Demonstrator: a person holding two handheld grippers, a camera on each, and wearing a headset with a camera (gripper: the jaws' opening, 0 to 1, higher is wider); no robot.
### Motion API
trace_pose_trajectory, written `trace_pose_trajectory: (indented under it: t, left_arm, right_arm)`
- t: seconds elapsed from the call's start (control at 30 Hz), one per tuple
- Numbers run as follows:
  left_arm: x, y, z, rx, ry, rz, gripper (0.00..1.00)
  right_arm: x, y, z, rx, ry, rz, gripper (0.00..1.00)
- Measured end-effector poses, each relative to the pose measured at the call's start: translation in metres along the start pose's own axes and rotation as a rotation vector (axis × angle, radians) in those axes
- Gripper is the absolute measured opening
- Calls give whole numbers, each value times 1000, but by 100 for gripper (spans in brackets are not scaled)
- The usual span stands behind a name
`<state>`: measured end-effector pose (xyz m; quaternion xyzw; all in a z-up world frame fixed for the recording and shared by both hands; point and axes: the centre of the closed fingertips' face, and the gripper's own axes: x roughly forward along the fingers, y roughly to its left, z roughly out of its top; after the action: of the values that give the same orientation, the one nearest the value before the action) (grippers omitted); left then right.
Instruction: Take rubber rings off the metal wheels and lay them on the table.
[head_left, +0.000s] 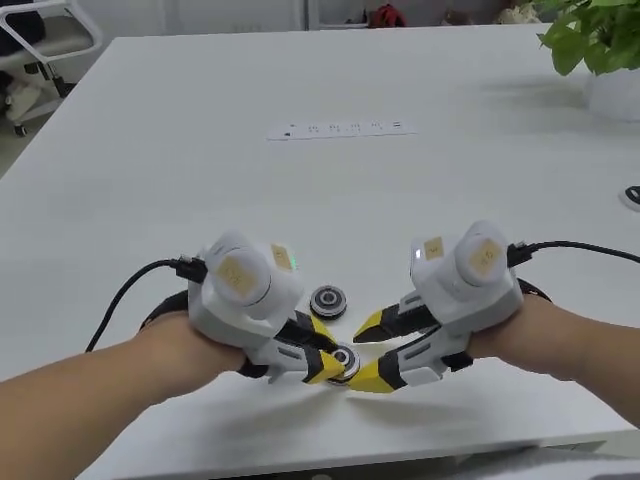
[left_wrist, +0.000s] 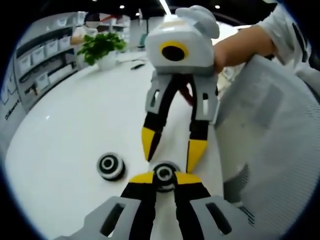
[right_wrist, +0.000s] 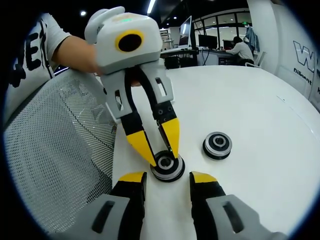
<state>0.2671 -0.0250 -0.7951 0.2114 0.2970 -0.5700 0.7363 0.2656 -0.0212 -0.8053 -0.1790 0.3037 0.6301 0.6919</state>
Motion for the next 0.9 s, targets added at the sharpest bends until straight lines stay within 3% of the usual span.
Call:
trace_pose_trajectory:
  t: [0.63,0.9]
  left_arm:
    - [0,1,0,-9,-22,29,14]
    - [0,0,0,-10,-25,31,14]
  right_arm:
    - [4,-2,4,33,-36,-6,28]
    - [7,1,1,3,-16,-3,25]
